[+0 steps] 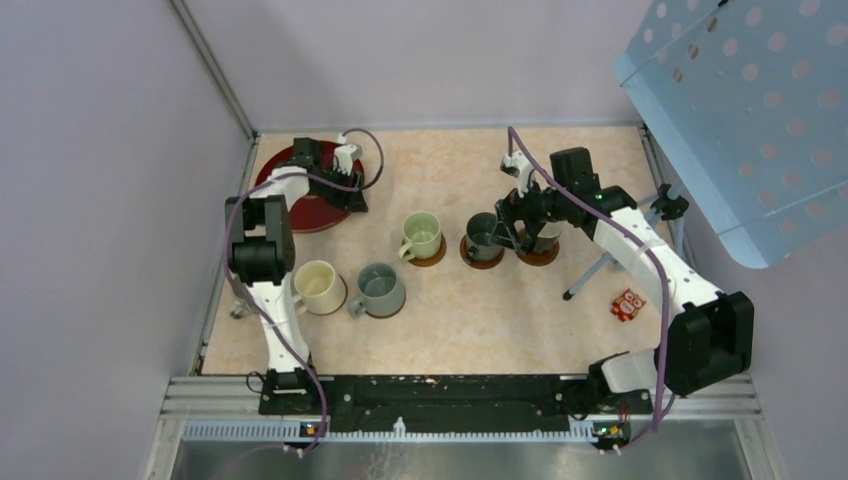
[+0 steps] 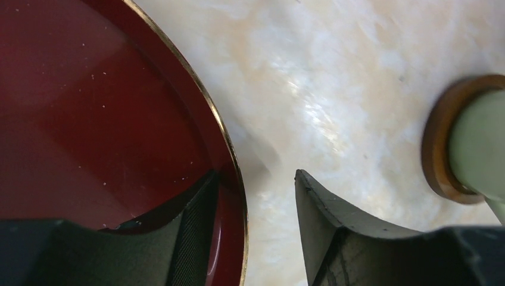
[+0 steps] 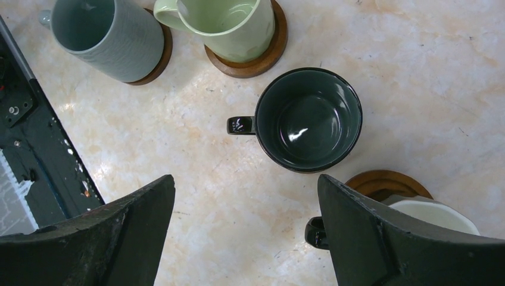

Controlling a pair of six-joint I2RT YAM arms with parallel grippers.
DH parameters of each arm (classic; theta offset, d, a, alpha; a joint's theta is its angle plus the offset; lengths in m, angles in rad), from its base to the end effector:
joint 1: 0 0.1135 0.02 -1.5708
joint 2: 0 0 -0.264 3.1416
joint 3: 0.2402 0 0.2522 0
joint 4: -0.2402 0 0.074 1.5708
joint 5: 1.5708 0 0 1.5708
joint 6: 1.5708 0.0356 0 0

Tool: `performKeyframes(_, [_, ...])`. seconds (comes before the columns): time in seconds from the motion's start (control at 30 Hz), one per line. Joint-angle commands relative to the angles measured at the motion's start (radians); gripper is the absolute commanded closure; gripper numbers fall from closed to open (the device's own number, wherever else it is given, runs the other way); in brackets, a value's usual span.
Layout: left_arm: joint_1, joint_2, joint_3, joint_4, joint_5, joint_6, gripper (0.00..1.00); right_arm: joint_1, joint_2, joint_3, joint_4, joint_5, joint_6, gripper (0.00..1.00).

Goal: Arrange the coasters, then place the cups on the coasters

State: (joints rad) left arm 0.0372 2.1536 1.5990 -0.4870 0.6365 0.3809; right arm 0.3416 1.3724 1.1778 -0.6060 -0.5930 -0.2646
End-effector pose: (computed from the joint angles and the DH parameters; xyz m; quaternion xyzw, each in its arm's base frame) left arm 0.4574 -0.0042 0.1673 0.2374 0.8892 -0.2439 0.3057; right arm 0.2684 0.1166 0.3095 -0.3693 0.8132 0.2844 0.3486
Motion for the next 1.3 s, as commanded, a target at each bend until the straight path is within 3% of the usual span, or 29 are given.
performKeyframes(0.0, [-0.023,-0.079,-0.099,-0.060,0.033,0.020,0.44,-0.008,-0.036,0.010,0.030,-0.024,0.008,0.12])
performKeyframes(0.07, [-0.028,-0.104,-0.107,-0.094,0.035,0.028,0.41,-0.008,-0.035,0.014,0.028,-0.025,0.008,0.12])
performKeyframes(0.23, [-0.027,-0.203,-0.088,-0.123,-0.001,0.025,0.05,-0.009,-0.032,0.015,0.024,-0.023,0.007,0.12])
performKeyframes(0.27, [-0.026,-0.225,-0.062,-0.143,-0.007,0.031,0.02,-0.009,-0.032,0.015,0.024,-0.018,0.007,0.12])
performKeyframes(0.4, [-0.016,-0.284,0.076,-0.247,-0.028,0.025,0.01,-0.007,-0.039,0.015,0.018,0.017,0.010,0.12])
performKeyframes(0.57, [0.018,-0.438,0.098,-0.183,-0.171,-0.107,0.01,-0.009,-0.060,0.051,0.008,0.066,0.017,0.12])
performKeyframes(0.97, [0.030,-0.860,-0.344,-0.059,-0.307,-0.169,0.01,-0.008,-0.076,0.025,0.111,0.228,0.080,0.11])
performKeyframes(1.27, [0.030,-0.931,-0.414,-0.104,-0.259,-0.174,0.01,-0.008,-0.072,0.034,0.114,0.185,0.107,0.11])
